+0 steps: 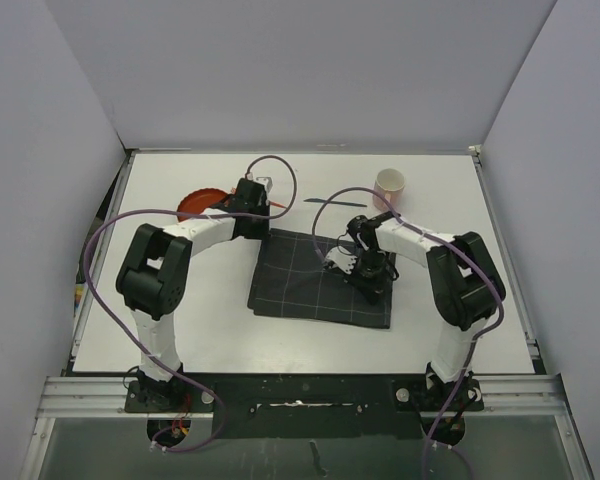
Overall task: Set the dinner table for one person
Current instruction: Flatten out the napkin at the center of the board.
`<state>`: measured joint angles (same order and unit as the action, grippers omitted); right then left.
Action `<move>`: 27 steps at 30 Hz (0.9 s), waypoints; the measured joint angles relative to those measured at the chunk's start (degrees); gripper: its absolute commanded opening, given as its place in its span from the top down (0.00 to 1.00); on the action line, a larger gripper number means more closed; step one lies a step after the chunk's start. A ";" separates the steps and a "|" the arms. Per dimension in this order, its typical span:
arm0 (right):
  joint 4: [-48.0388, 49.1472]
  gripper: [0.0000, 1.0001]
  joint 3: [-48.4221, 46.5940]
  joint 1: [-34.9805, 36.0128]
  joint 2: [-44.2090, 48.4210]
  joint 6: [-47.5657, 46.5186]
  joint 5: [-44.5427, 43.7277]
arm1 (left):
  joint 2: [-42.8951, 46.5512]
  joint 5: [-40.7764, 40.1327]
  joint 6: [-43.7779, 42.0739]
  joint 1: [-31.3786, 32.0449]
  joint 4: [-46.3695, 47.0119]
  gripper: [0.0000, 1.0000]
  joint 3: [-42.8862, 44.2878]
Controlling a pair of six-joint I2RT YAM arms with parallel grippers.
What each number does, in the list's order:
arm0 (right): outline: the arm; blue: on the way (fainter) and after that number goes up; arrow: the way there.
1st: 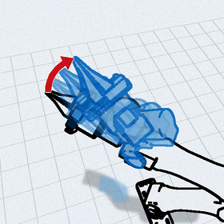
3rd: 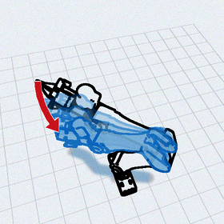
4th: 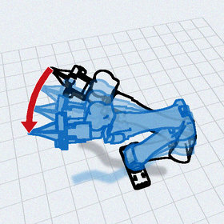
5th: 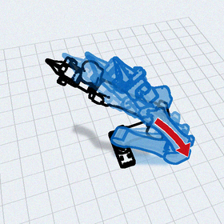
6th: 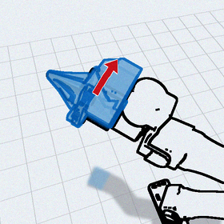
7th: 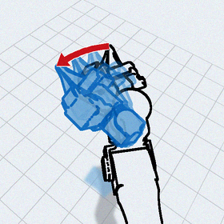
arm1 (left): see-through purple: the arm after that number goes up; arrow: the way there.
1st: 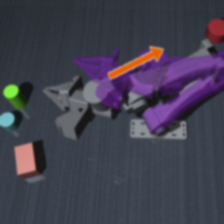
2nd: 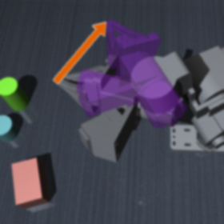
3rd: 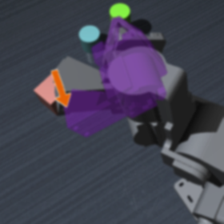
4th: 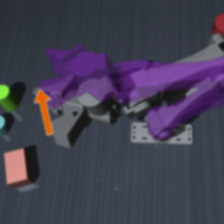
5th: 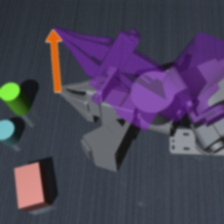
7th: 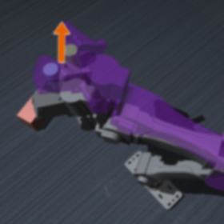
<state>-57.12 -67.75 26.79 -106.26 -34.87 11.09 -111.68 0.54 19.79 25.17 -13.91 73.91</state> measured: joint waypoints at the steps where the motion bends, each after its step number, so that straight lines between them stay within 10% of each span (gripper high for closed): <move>1: -0.15 1.00 0.52 0.00 0.37 -0.09 -0.20 | 0.00 0.13 0.00 -0.04 0.02 1.00 0.00; 16: -2.60 1.00 -0.24 0.33 -0.52 1.03 -1.64 | -3.72 2.97 0.44 -0.13 1.60 1.00 2.40; 27: -3.17 1.00 -1.38 1.66 -1.44 1.20 -2.73 | 10.43 3.21 0.92 0.70 4.72 1.00 -3.34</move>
<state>-60.29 -69.12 28.45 -107.70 -33.67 8.36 -101.25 3.75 20.71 25.87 -9.19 70.57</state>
